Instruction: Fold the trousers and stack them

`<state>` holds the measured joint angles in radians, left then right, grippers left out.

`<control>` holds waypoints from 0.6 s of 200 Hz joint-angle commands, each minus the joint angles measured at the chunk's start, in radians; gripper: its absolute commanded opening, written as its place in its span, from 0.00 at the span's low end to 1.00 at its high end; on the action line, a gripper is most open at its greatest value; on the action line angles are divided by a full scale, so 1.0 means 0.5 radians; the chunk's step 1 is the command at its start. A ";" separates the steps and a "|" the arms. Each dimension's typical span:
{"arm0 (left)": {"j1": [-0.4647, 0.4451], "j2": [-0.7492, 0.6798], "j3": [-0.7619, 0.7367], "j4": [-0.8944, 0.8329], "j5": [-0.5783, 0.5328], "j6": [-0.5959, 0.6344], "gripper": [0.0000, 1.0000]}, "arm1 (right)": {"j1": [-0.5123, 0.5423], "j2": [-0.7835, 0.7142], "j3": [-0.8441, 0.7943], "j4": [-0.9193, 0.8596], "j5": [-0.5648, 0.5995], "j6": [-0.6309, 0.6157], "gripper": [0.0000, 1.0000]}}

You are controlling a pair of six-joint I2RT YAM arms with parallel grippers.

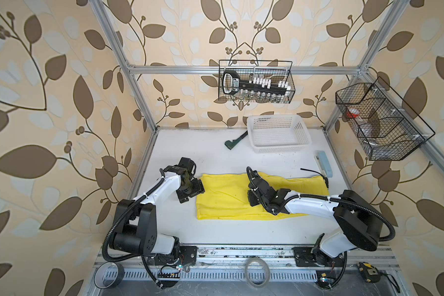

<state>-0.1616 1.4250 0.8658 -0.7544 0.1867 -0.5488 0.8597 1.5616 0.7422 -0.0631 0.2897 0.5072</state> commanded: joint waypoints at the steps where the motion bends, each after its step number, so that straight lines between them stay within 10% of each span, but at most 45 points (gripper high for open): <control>1: -0.002 0.118 -0.052 0.107 0.235 0.018 0.77 | -0.003 0.039 -0.105 0.104 -0.044 -0.002 0.39; 72: -0.002 0.290 -0.140 0.130 0.203 0.000 0.58 | -0.010 0.070 -0.229 0.198 -0.082 0.038 0.39; 120: -0.005 0.242 -0.097 0.130 0.316 -0.020 0.21 | -0.004 0.077 -0.230 0.218 -0.102 0.044 0.39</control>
<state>-0.1627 1.5509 0.8120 -0.6785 0.3069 -0.5507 0.8570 1.5723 0.6498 0.0528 0.2733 0.5159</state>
